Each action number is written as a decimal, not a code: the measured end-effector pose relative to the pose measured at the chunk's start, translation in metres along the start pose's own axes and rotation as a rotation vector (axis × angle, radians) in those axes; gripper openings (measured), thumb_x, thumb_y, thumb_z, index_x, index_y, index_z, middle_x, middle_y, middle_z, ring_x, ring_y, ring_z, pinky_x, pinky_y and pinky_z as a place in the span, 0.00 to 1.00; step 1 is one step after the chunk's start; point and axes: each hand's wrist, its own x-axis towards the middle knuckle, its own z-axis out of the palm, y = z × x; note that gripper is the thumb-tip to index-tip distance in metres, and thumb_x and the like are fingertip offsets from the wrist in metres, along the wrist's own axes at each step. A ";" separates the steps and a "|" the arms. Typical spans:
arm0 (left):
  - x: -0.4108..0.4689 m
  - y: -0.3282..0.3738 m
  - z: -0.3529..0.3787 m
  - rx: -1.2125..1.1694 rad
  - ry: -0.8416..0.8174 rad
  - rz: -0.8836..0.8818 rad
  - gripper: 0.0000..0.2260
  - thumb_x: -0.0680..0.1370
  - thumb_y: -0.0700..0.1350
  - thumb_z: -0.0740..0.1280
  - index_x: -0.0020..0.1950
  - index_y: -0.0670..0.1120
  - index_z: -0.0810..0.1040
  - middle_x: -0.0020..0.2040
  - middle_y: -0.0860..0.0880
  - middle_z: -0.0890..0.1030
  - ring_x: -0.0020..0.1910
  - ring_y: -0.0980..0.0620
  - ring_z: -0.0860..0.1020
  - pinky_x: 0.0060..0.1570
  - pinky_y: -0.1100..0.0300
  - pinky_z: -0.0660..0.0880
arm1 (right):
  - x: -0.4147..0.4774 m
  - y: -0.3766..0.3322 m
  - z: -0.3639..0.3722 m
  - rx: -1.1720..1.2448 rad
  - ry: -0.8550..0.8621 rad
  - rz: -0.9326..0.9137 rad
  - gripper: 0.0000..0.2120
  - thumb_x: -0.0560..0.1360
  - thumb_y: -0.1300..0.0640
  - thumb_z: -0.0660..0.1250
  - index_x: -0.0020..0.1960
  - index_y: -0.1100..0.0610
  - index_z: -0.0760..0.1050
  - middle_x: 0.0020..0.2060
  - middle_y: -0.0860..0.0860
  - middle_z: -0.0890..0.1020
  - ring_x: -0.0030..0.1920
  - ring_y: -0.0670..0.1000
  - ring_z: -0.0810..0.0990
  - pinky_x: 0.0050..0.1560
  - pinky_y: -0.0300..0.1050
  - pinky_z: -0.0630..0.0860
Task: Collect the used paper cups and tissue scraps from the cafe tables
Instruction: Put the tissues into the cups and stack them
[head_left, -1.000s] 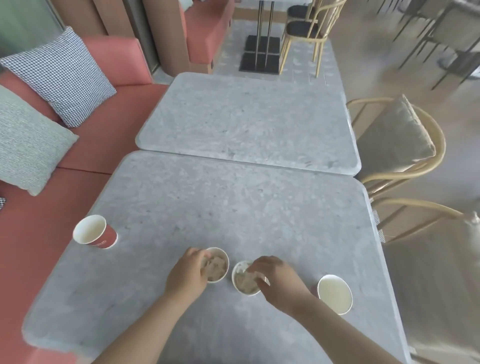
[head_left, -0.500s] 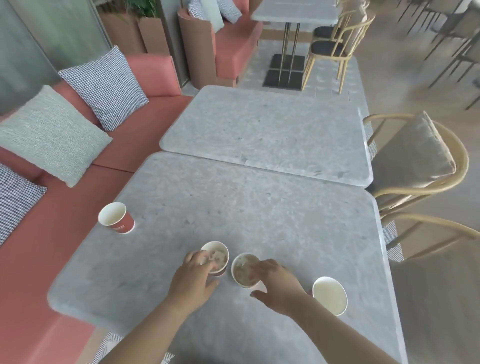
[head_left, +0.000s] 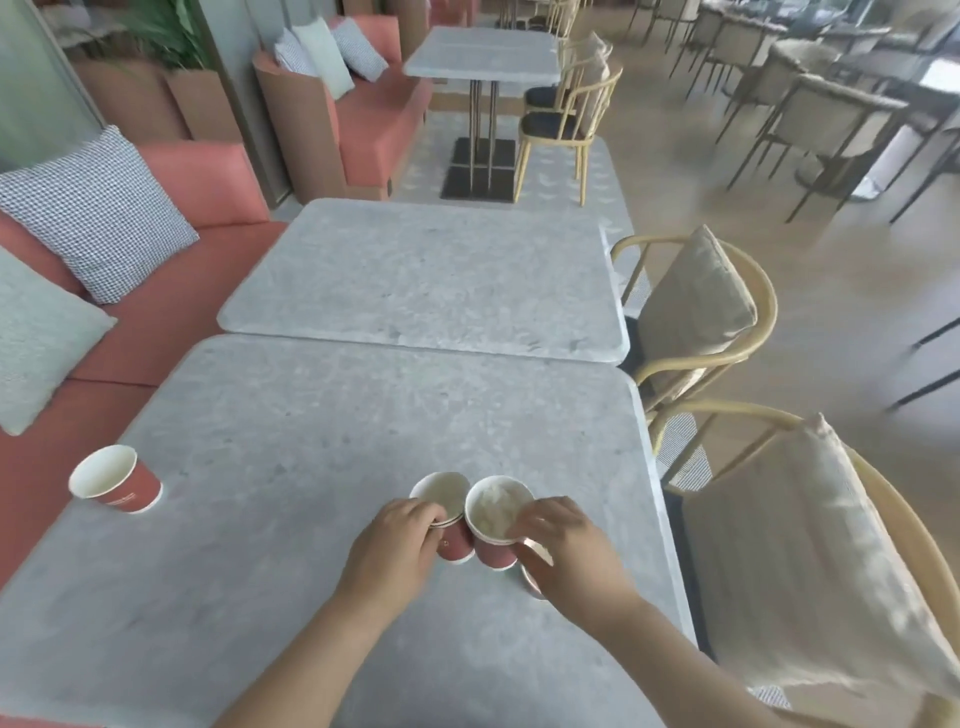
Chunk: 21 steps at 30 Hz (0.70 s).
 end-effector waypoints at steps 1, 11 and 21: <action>0.003 0.008 0.001 -0.018 0.000 0.019 0.04 0.76 0.43 0.63 0.47 0.49 0.77 0.46 0.56 0.79 0.50 0.53 0.74 0.44 0.56 0.74 | -0.006 0.004 -0.007 0.001 0.051 0.014 0.07 0.68 0.59 0.73 0.42 0.49 0.80 0.44 0.45 0.82 0.48 0.50 0.78 0.34 0.43 0.77; -0.002 0.022 0.011 -0.027 -0.055 0.026 0.06 0.74 0.41 0.65 0.48 0.50 0.79 0.47 0.56 0.80 0.50 0.53 0.75 0.45 0.59 0.73 | -0.047 0.033 -0.003 -0.036 0.043 0.165 0.07 0.70 0.58 0.71 0.43 0.46 0.80 0.47 0.43 0.81 0.52 0.49 0.76 0.34 0.38 0.69; -0.032 -0.006 -0.007 0.014 -0.068 -0.122 0.05 0.74 0.44 0.65 0.47 0.53 0.78 0.46 0.59 0.79 0.49 0.57 0.75 0.44 0.61 0.73 | -0.031 0.036 0.043 -0.098 -0.316 0.148 0.10 0.74 0.53 0.65 0.54 0.48 0.77 0.60 0.41 0.73 0.64 0.45 0.65 0.50 0.39 0.73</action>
